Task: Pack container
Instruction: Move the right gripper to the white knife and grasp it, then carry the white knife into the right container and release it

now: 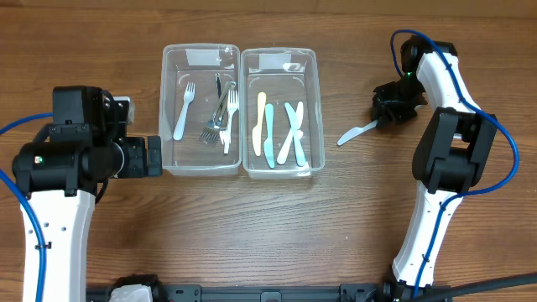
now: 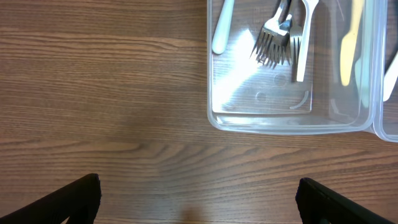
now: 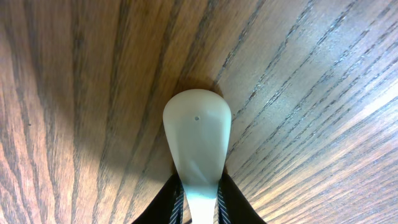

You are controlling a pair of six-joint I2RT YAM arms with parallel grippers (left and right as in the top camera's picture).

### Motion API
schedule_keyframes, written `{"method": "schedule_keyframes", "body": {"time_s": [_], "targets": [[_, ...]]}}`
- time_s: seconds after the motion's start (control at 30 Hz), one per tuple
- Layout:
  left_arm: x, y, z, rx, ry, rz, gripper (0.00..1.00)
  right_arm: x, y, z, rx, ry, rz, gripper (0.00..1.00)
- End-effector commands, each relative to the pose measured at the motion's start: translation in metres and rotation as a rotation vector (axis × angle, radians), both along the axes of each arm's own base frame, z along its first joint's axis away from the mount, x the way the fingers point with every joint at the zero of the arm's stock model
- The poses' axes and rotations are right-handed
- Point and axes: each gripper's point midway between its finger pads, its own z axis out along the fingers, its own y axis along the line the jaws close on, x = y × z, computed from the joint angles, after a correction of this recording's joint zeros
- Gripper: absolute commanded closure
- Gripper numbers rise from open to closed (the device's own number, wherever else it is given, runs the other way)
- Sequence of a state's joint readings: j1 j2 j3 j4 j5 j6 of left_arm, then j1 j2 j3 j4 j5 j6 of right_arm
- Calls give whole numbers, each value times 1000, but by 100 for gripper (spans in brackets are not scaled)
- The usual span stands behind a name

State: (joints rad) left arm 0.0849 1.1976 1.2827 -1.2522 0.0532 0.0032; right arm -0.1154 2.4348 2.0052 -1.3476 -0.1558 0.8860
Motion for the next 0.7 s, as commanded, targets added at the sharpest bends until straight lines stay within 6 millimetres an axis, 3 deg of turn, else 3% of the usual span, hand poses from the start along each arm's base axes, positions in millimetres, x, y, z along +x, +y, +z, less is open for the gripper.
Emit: {"method": "schedule_keyframes", "body": {"time_s": [0.0,0.2,0.33,0.47,0.53,0.57,0.67], "targets": [[0,-3,0,-9,0,-24,0,-27,7,-61,-7,140,34,86],[0,-2,0,-5,-1,-24,0,-27,-2,-57,-50,138,63,96],[0,-2,0,-5,-3,-24,0,-16,-17,-29,-136,84,95,96],[2,-2,0,-2,-9,-30,0,8,-20,27,-155,-75,163,96],[2,-2,0,-2,-9,-30,0,16,-18,67,-167,-177,199,96],[2,-2,0,-2,-9,-30,0,21,-14,100,-177,-263,245,96],[1,-2,0,-2,-8,-31,0,25,11,171,-208,-455,357,96]]}}
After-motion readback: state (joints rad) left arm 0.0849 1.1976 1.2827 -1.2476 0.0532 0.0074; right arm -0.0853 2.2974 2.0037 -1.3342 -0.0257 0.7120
